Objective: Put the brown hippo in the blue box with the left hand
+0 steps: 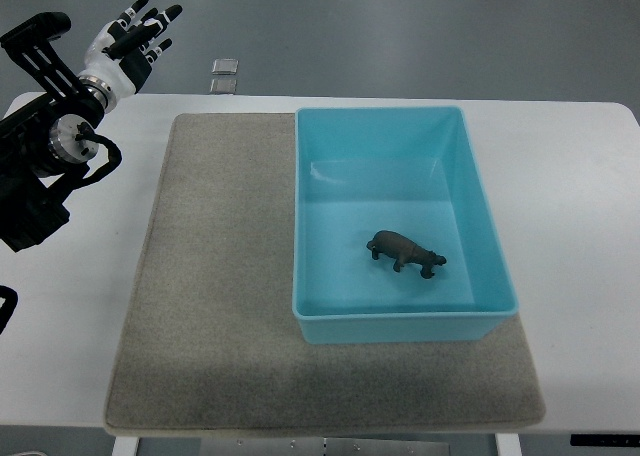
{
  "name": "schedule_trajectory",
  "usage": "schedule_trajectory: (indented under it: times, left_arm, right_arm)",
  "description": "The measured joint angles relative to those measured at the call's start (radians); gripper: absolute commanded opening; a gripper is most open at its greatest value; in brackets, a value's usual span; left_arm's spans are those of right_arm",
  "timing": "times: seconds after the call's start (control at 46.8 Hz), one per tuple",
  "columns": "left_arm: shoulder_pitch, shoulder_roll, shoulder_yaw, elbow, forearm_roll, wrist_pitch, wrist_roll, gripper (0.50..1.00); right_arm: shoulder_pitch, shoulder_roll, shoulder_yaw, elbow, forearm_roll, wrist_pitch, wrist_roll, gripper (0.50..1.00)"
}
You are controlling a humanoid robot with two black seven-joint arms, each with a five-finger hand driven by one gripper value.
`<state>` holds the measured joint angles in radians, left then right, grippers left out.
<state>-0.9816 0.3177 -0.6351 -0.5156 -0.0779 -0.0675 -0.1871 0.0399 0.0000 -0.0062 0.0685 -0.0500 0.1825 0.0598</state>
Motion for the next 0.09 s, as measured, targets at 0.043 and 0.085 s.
schedule_trajectory:
  times: [0.043,0.085]
  left_arm:
    - [0.0,0.0,0.0,-0.001,0.0,0.0,0.0,0.999]
    - [0.0,0.0,0.001,-0.001,0.0,0.0,0.0,0.999]
  right_arm:
    - [0.0,0.0,0.0,0.004,-0.002,0.0,0.0,0.936]
    - [0.0,0.0,0.0,0.009,-0.003,0.0,0.0,0.936]
